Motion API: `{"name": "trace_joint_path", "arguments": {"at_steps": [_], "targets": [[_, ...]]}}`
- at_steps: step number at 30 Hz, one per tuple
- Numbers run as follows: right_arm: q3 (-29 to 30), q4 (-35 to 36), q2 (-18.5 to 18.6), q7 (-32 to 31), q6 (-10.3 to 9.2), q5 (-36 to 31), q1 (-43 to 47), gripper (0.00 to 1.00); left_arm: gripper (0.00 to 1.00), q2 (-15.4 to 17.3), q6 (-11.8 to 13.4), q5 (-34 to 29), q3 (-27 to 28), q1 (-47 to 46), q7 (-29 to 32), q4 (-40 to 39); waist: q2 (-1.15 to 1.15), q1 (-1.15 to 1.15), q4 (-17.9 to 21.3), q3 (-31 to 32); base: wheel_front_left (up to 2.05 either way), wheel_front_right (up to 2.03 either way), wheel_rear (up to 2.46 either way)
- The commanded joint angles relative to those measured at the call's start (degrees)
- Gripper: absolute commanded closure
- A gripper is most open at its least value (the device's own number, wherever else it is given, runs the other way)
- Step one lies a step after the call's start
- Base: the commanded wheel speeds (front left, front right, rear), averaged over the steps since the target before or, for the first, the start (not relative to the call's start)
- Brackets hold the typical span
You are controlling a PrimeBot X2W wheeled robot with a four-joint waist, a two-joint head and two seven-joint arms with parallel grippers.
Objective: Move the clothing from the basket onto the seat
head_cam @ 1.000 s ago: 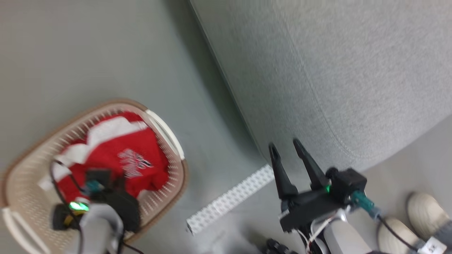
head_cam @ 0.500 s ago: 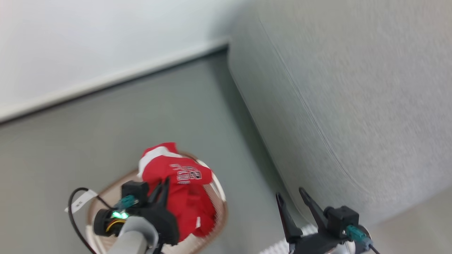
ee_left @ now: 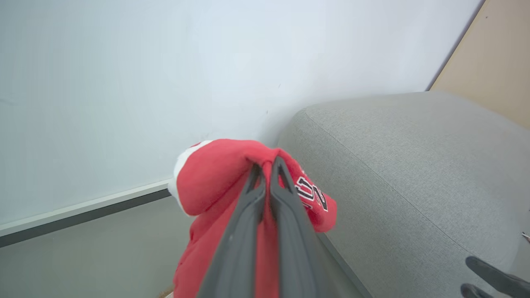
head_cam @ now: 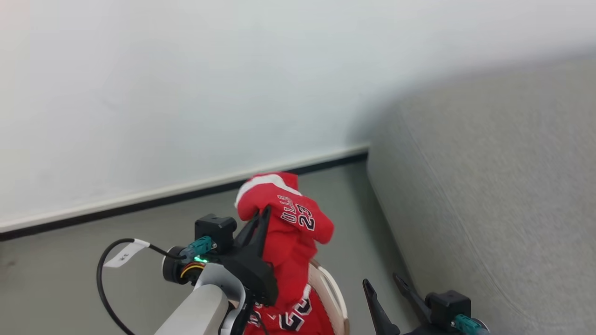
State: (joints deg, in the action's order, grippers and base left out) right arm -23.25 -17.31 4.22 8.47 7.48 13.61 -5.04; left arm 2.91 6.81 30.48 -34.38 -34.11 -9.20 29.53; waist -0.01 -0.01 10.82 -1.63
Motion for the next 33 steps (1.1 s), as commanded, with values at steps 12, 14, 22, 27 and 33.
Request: {"name": "trace_joint_path", "arguments": {"at_steps": [12,14,22,27,33], "targets": [[-3.45,2.28,0.22,-3.27,0.02,1.49,-0.52,0.0,1.0,0.62,-0.64,0.62,-2.12,-0.87,2.78,-2.66,0.01,0.01,-6.16,6.89,0.0,0.0,0.0],[-4.6,2.2,-0.02,-3.96,0.02,2.68,-1.28,0.0,1.0,0.59,-0.65,0.78,-2.24,-0.86,2.88,-2.7,0.01,0.01,-6.13,6.9,0.0,0.0,0.0],[-9.78,0.95,-0.86,-6.9,0.02,8.77,-4.84,0.0,1.0,0.4,-0.83,1.17,-2.7,-2.51,2.85,-2.26,0.01,0.01,-6.27,6.78,0.0,0.0,0.0],[-11.1,-1.82,-1.32,-9.73,0.02,11.61,-7.51,0.0,1.0,0.14,-0.91,2.04,-4.16,-3.26,3.19,-2.37,0.01,0.01,-6.98,6.74,0.0,0.0,0.0],[-12.66,-3.7,-1.45,-9.66,0.02,15.27,-10.4,0.0,1.0,0.0,-0.6,3.94,-7.28,-4.15,3.7,-4.79,0.01,0.01,-8.67,6.73,0.0,0.0,0.0]]}}
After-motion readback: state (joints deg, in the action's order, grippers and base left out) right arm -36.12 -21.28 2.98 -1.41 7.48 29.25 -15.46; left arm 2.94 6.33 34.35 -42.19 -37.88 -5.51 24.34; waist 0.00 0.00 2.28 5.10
